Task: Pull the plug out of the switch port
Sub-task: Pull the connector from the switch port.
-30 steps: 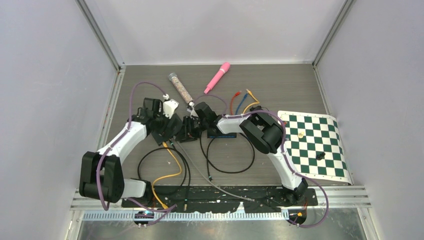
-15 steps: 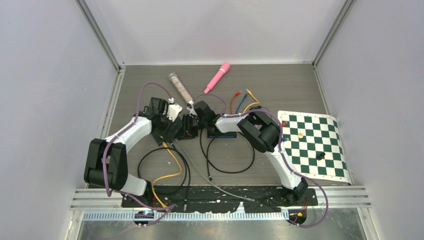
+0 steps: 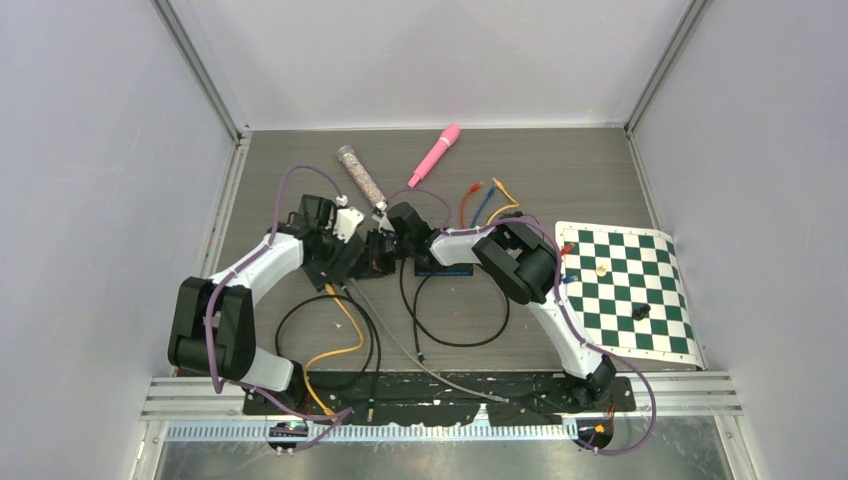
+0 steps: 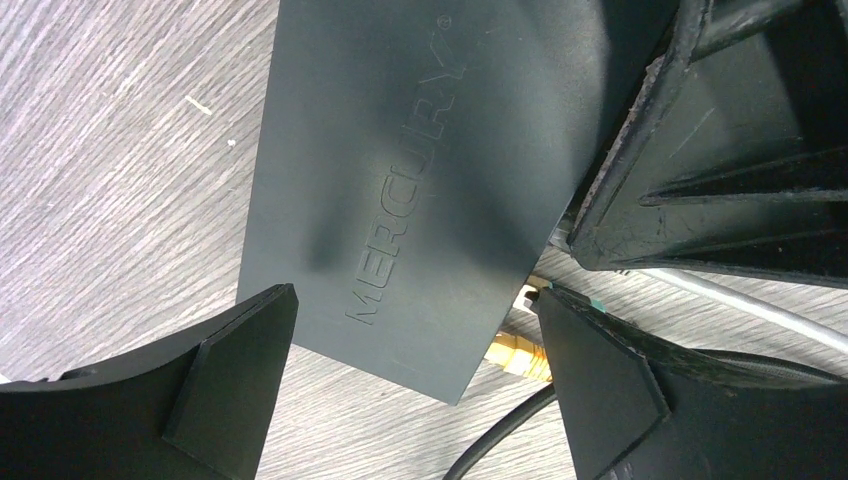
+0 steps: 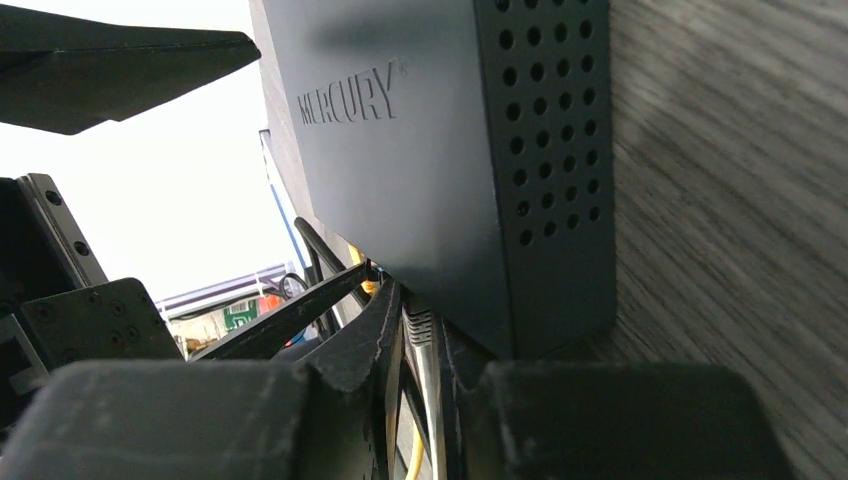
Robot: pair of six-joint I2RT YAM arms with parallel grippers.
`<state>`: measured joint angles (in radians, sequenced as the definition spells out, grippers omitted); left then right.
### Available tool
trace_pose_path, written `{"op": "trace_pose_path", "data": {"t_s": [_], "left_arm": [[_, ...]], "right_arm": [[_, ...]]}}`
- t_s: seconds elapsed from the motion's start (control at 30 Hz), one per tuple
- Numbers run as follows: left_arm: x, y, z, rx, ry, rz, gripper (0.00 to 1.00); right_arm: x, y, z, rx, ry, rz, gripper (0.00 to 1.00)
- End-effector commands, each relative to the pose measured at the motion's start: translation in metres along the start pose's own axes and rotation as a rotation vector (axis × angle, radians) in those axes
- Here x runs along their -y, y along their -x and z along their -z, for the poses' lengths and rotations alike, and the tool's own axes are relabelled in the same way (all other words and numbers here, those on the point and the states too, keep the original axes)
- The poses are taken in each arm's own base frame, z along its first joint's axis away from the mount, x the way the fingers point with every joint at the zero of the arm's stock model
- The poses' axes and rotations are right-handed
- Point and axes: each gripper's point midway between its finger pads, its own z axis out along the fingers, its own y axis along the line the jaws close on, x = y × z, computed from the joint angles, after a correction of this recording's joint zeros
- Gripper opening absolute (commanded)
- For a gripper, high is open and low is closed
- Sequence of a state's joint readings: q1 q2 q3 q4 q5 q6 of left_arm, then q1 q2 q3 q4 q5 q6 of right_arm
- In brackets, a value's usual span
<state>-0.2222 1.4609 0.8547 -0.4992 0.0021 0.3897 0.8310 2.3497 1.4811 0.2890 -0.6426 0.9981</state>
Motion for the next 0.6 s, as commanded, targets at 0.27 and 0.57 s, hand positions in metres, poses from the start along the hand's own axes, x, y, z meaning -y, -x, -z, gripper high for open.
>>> {"op": "trace_pose_path", "data": {"t_s": [0.27, 0.57], "left_arm": [[-0.001, 0.009, 0.003, 0.003, -0.008, 0.020, 0.93], [-0.008, 0.005, 0.006, -0.018, 0.035, 0.018, 0.91]], "right_arm": [[-0.002, -0.004, 0.005, 0.007, 0.021, 0.044, 0.05], [-0.011, -0.014, 0.009, -0.014, 0.098, 0.000, 0.05]]}}
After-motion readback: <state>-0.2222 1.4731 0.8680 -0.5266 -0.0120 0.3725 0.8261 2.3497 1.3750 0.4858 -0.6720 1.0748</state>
